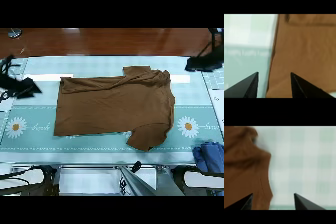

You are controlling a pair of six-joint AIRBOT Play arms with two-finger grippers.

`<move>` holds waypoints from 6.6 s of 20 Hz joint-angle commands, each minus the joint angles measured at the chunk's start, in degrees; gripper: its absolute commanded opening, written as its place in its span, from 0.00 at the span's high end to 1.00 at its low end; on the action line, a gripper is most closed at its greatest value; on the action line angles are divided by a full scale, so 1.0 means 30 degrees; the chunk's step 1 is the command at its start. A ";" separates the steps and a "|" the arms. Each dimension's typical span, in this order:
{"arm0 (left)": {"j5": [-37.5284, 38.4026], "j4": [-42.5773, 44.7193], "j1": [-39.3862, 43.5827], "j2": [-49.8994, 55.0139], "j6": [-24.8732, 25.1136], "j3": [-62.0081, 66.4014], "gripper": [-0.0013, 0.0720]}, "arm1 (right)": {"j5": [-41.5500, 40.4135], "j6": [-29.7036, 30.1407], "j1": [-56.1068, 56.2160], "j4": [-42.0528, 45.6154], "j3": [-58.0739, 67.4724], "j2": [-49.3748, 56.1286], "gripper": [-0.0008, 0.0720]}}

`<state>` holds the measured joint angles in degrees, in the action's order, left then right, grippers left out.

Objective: Fold the shirts.

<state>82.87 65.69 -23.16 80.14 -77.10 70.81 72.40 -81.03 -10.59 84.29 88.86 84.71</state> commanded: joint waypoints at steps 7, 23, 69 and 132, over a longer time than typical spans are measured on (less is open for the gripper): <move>0.0430 -0.1625 -0.3264 -0.2841 0.3206 -1.0469 0.13 | 0.2317 0.4007 -0.2193 -0.7053 -0.5734 -0.0379 0.18; -0.7104 -0.3716 0.1523 -0.2652 0.1552 -1.2845 0.96 | 0.2994 0.4211 -0.3213 -0.5916 -0.7934 -0.0488 0.18; -0.2404 0.1807 0.1413 -1.7231 -0.0678 1.1125 0.96 | -0.1749 -0.1479 -0.2601 -0.5049 0.6783 -1.6211 0.95; -0.0590 -0.2725 0.0750 0.0044 0.2455 -0.4874 0.17 | 0.4546 0.0452 -0.3140 -0.6054 -0.0539 0.3912 0.33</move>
<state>80.01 59.72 -17.50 85.06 -73.71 64.77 89.36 -82.08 -15.57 78.37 95.33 101.14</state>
